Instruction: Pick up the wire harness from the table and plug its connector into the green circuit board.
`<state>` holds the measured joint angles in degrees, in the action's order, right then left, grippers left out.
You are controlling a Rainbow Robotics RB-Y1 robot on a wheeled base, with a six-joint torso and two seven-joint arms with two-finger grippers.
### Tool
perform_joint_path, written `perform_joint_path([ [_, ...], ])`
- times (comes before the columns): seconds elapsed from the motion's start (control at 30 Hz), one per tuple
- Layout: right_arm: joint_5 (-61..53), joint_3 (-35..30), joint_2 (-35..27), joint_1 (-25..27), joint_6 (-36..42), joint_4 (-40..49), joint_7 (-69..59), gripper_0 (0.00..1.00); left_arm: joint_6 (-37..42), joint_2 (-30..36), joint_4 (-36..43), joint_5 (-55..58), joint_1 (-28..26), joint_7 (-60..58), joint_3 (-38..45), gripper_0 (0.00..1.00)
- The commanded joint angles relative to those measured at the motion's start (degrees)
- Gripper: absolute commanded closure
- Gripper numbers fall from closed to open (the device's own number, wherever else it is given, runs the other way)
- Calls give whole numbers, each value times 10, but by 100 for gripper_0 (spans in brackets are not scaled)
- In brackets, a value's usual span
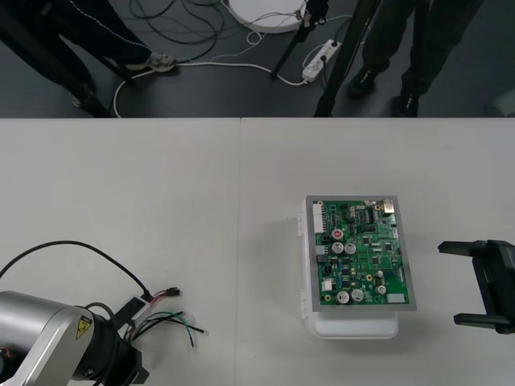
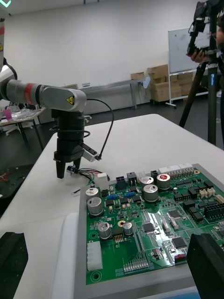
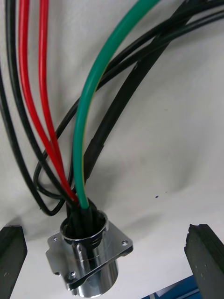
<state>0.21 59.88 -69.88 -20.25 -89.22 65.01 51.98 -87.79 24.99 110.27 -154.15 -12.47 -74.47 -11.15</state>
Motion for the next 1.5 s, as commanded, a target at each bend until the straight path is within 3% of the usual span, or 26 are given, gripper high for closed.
perform_joint_path([
  [0.03, 44, -93, 4, 34, -8, 7, -39, 0, 5, -23, 2, -4, 13, 20, 17, 0],
  [0.3, 111, -218, 4, 88, -8, 47, -101, 0, 4, -27, 1, -4, 13, 15, 25, 0],
  [1.13, 103, -218, 36, 79, -5, 63, -72, 0, 8, -28, 1, -4, 5, -17, 35, 0],
  [1.17, 104, -218, 36, 79, -4, 62, -73, 0, 8, -28, 1, -4, 4, -17, 35, 14],
  [1.23, 106, -219, 35, 77, -5, 63, -72, 0, 8, -28, 1, -3, 4, -8, 35, 89],
  [1.27, 106, -218, 35, 77, -6, 62, -72, 0, 8, -28, 1, -4, 4, -7, 35, 99],
  [1.5, 117, -218, 35, 74, -6, 57, -71, 0, 8, -28, 1, -4, 6, -6, 32, 100],
])
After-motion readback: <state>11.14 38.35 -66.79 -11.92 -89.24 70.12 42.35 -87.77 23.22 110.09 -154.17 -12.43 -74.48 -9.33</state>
